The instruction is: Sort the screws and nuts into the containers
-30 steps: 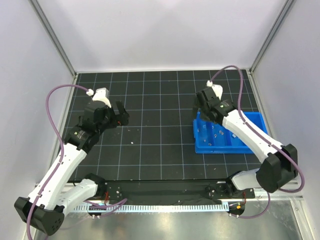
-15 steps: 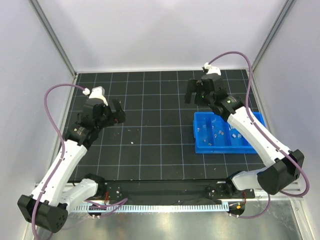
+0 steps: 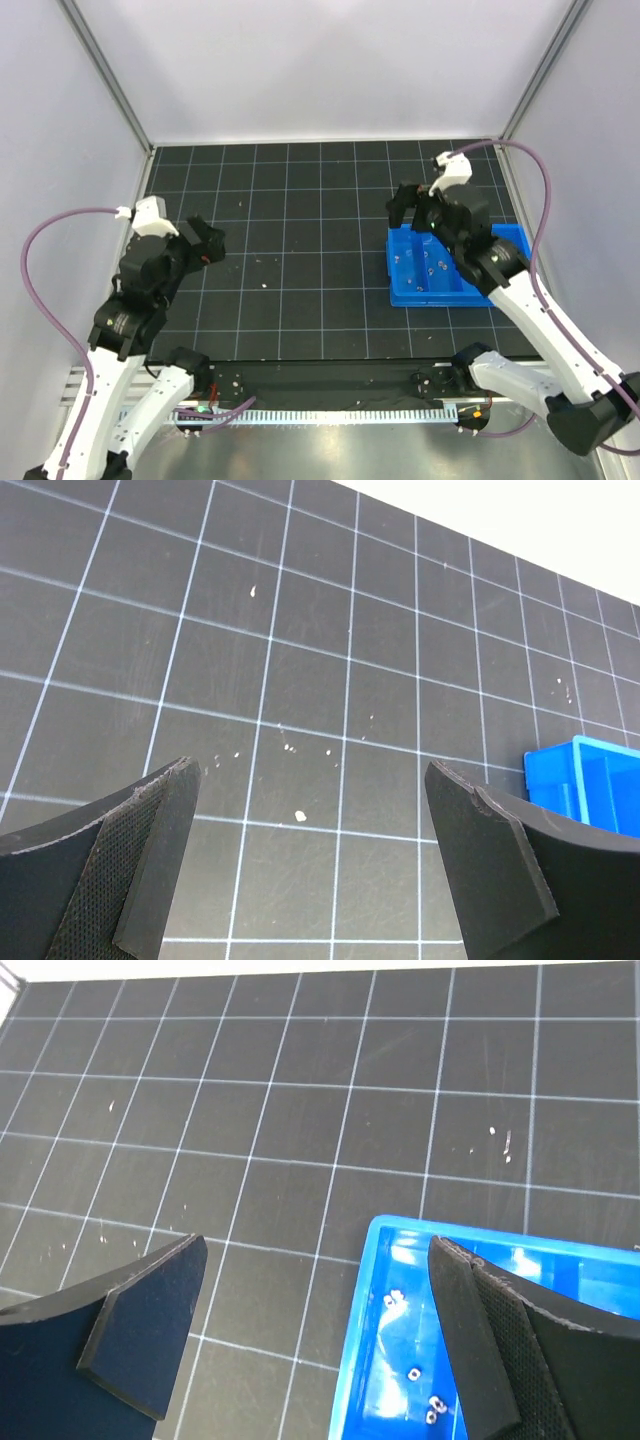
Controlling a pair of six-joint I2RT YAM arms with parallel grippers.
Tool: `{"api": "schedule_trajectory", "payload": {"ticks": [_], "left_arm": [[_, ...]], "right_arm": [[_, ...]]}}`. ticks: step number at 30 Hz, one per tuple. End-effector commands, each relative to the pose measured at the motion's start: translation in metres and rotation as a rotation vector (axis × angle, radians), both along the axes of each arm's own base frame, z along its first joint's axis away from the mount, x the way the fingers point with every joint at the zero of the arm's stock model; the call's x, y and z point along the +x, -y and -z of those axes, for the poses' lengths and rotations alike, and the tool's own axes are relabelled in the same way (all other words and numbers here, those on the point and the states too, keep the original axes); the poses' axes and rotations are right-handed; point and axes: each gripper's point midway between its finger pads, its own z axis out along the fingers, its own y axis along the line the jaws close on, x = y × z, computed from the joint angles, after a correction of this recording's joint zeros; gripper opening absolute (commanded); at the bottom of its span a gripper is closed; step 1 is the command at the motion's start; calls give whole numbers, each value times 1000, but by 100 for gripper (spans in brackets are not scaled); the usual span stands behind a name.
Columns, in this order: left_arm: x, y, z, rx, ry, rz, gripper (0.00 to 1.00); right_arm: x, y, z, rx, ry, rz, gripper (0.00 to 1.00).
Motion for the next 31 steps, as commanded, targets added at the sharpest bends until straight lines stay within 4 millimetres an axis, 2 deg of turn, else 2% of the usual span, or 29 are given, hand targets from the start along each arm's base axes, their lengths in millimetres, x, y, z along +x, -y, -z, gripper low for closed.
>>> {"api": "schedule_trajectory", "payload": {"ticks": [1, 3, 4, 7, 13, 21, 31], "left_arm": [[-8, -9, 21, 1, -24, -39, 100], [-15, -9, 21, -8, -7, -26, 100], [-18, -10, 26, -6, -11, -25, 100], [-25, -13, 26, -13, 20, -32, 100], [-32, -22, 31, -23, 70, -65, 100], [-35, -23, 37, -17, 62, -66, 100], [-32, -22, 43, -5, 35, -64, 100]], "right_arm": [[-6, -4, 15, 25, 55, -45, 99], [-12, 1, 26, 28, 56, -31, 100], [-16, 3, 45, 29, 22, -19, 100], [-23, 5, 63, 44, 12, -24, 100], [-25, 11, 58, 41, 40, 1, 100], [-17, 7, 70, 10, -26, 1, 100], [-11, 9, 69, 3, -20, 29, 99]]}}
